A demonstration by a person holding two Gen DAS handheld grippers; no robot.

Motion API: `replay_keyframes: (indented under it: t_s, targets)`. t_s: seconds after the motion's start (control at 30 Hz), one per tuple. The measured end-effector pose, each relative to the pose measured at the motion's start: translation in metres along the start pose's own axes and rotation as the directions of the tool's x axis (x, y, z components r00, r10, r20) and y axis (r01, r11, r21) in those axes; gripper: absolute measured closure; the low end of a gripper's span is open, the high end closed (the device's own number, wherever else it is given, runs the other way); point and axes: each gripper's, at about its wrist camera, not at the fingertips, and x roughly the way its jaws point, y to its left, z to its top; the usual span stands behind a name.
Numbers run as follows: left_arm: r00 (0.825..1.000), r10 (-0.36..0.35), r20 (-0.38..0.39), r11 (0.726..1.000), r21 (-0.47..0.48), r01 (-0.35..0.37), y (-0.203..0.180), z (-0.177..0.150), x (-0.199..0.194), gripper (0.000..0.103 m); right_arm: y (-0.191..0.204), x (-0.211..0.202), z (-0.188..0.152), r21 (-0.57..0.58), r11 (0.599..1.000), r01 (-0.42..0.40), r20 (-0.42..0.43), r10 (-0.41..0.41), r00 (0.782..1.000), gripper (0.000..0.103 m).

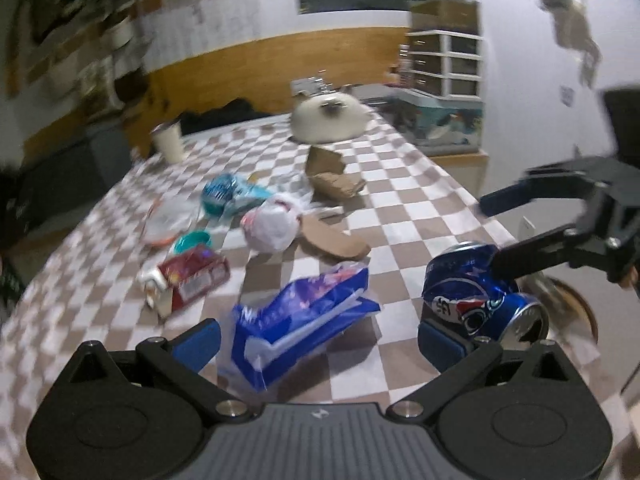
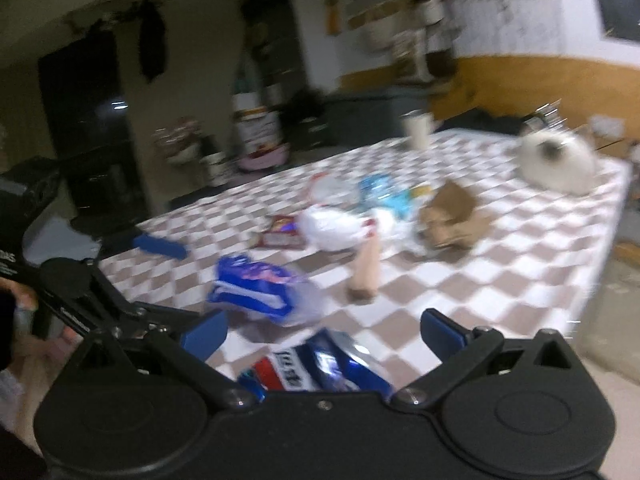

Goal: Collect trash
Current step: 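Grasp the blue-purple snack bag with the left tool while the right tool grasps the crushed Pepsi can, then lift the snack bag with the left tool while the right tool carries the Pepsi can toward the wastebasket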

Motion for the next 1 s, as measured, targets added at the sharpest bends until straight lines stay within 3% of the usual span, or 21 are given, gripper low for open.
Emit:
replay_keyframes:
  t_s: [0.13, 0.43, 0.67, 0.83, 0.9, 1.0]
  targets:
    - [0.996, -0.081, -0.043, 0.994, 0.070, 0.084, 0.004, 0.007, 0.009, 0.000, -0.010, 0.028, 0.000, 0.026, 0.990, -0.138, -0.089, 0.140, 0.986, 0.000]
    - [0.994, -0.091, -0.052, 0.965, 0.241, 0.101, 0.010, 0.018, 0.040, 0.000, 0.009, 0.014, -0.011, -0.019, 0.988, -0.155, -0.180, 0.149, 0.972, 0.000]
    - [0.995, -0.044, -0.088, 0.940, 0.335, 0.071, 0.004, 0.018, 0.061, 0.003, 0.033, -0.007, -0.020, 0.012, 1.000, -0.001, -0.243, 0.004, 0.970, 0.000]
    - [0.991, -0.002, -0.133, 0.924, 0.378, 0.052, -0.004, 0.014, 0.071, 0.023, 0.051, -0.006, -0.025, 0.024, 0.980, 0.198, -0.272, -0.184, 0.944, 0.001]
    - [0.987, -0.012, -0.161, 0.928, 0.366, 0.071, -0.004, 0.012, 0.073, 0.034, 0.053, -0.003, -0.026, 0.021, 0.969, 0.246, -0.266, -0.231, 0.936, 0.009]
    - [0.985, -0.043, -0.164, 0.946, 0.309, 0.093, 0.000, 0.011, 0.071, 0.048, 0.054, -0.002, -0.025, 0.030, 0.960, 0.277, -0.261, -0.260, 0.929, 0.010]
